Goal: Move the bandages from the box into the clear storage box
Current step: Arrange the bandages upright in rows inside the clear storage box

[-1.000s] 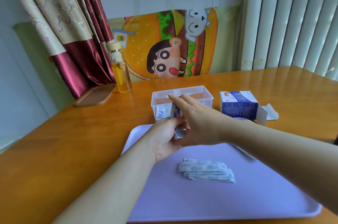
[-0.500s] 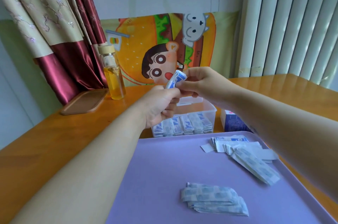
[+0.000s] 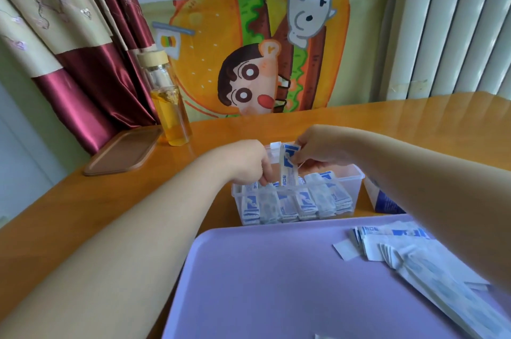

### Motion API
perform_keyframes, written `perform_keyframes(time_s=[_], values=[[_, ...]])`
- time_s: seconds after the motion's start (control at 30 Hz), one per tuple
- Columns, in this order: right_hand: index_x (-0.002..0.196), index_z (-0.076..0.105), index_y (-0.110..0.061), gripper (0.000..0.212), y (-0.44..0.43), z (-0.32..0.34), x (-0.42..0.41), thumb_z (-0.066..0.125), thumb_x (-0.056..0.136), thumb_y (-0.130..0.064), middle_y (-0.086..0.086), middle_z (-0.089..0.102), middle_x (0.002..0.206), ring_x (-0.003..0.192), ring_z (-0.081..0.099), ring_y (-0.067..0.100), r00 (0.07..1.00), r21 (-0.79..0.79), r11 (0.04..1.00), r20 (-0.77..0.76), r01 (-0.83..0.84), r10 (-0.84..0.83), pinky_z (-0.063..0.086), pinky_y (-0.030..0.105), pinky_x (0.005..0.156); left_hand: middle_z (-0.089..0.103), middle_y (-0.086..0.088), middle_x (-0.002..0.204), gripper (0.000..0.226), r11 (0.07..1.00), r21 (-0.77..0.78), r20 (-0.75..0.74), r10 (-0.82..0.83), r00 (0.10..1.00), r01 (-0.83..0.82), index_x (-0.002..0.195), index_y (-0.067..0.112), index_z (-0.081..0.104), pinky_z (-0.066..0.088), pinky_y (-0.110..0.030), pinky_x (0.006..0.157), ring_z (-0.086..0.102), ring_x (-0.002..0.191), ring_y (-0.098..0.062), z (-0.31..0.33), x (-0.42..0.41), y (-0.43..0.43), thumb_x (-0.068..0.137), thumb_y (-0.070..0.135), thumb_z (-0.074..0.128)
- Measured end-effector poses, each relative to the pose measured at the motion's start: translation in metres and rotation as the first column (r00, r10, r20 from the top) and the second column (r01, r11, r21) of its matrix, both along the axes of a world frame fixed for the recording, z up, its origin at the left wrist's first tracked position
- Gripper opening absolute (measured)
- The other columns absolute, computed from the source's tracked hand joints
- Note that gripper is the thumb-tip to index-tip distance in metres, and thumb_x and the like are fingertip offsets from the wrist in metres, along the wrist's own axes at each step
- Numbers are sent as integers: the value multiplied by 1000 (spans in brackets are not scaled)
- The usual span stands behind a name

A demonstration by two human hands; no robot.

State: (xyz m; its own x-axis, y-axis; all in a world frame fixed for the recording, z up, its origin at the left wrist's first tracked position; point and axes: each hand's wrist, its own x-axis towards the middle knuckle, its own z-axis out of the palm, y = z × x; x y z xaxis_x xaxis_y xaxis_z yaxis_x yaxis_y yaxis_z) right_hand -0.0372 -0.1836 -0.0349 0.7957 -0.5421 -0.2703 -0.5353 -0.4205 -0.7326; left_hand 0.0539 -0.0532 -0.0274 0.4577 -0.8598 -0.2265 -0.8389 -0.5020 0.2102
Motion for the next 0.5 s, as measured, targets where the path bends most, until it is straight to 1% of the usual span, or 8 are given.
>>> perform_keyframes(time_s=[0.07,0.1,0.13,0.2,0.23,0.33,0.37,0.5], values=[[93,59,0,5,0,-9,10,59,90,-2,9,65,73,50,62,8,997,20,999,-56,-48,49,53,16,48,69,7,99,54,997,70,39,-28,999,26,103,19,73,46,-17,69,60,94,-11,-7,5,-6,85,-13,34],[93,60,0,5,0,-13,14,59,89,-3,8,65,73,51,62,8,994,1,997,-87,-73,73,52,17,51,68,7,101,53,994,103,62,-46,997,39,103,20,73,48,-19,70,60,92,-12,-10,7,-9,85,-12,35],[94,60,0,6,-1,-17,18,60,89,-4,7,65,73,53,61,9,989,-21,995,-117,-94,91,52,17,54,68,7,104,52,990,132,90,-67,994,55,103,22,73,50,-24,75,60,94,-15,-13,8,-13,85,-11,36],[98,62,-1,11,-2,-23,23,61,88,-6,5,64,73,57,60,10,982,-55,991,-152,-124,114,53,19,60,67,5,109,51,975,209,173,-111,979,74,103,28,72,49,-34,82,60,96,-19,-18,7,-16,86,-6,38],[99,62,-2,12,-3,-24,23,62,88,-7,4,64,74,58,59,10,976,-88,986,-176,-144,127,53,20,61,67,5,109,50,967,244,212,-127,969,73,103,31,71,45,-35,81,59,97,-20,-19,7,-18,88,-4,39],[95,65,-6,12,-1,-28,22,65,86,-15,1,64,73,58,56,10,955,-259,940,-253,-221,155,46,16,51,65,5,109,41,956,285,243,-136,960,63,107,34,69,37,-35,82,56,98,-21,-21,6,-19,94,8,41],[96,66,-4,15,-1,-29,22,64,86,-16,1,66,76,60,56,11,950,-306,920,-265,-244,163,45,16,51,64,4,110,37,955,290,242,-135,961,61,107,34,69,36,-35,84,56,99,-21,-21,6,-19,95,12,43],[109,67,-2,32,3,-35,24,65,85,-23,10,70,99,76,56,17,934,-494,809,-309,-319,179,43,22,61,63,2,115,26,953,299,231,-116,966,43,108,30,70,35,-37,89,55,101,-22,-22,6,-20,96,21,48]])
